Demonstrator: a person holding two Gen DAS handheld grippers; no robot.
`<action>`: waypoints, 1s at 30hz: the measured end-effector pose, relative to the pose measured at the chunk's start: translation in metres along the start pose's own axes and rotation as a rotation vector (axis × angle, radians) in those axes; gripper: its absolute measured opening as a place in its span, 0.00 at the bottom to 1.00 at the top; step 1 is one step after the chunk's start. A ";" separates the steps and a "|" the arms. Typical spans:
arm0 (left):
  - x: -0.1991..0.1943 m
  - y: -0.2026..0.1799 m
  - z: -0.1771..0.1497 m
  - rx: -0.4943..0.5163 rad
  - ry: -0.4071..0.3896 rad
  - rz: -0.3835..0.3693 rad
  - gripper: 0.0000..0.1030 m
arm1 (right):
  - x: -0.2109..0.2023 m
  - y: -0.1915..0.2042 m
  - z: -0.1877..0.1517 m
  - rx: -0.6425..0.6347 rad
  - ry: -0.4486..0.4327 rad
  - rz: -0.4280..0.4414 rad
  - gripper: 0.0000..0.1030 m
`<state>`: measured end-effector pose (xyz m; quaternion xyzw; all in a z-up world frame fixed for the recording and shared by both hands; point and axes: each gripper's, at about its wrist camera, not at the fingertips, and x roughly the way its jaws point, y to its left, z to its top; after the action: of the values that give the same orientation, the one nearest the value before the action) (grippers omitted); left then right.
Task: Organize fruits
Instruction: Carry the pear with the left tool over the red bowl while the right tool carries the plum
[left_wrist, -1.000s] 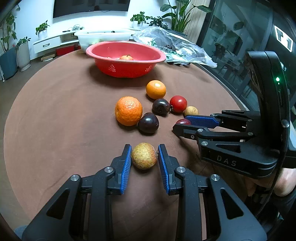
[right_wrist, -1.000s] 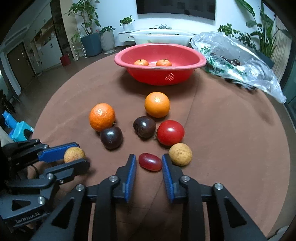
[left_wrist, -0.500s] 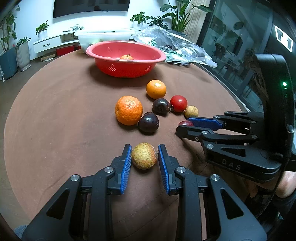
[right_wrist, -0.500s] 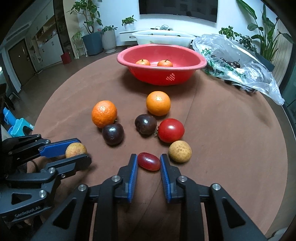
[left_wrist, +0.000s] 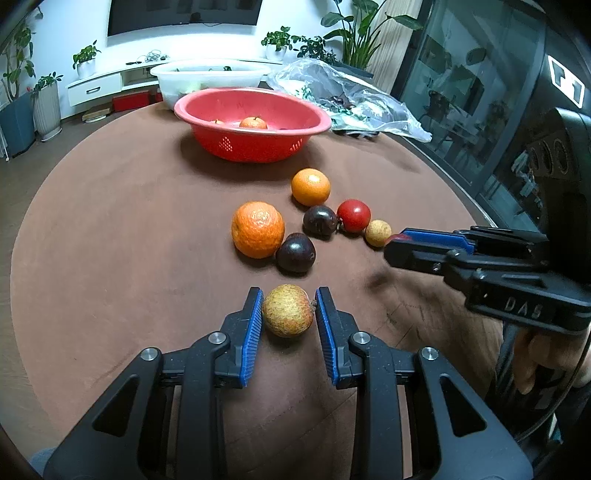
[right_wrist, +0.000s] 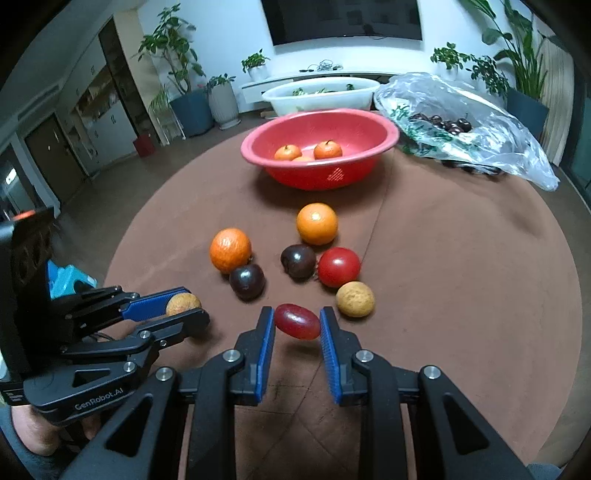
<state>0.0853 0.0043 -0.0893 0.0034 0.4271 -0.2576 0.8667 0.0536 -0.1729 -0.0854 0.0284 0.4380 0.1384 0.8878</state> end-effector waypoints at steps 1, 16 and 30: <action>-0.001 0.000 0.001 0.000 -0.002 0.000 0.26 | -0.002 -0.003 0.001 0.009 -0.005 0.005 0.27; -0.028 0.019 0.076 0.030 -0.091 0.037 0.26 | -0.040 -0.054 0.053 0.078 -0.118 -0.007 0.27; 0.031 0.034 0.198 0.134 -0.056 0.092 0.26 | -0.014 -0.042 0.159 -0.035 -0.177 0.011 0.27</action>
<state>0.2625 -0.0242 0.0066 0.0738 0.3840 -0.2455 0.8870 0.1794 -0.2063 0.0158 0.0277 0.3551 0.1479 0.9226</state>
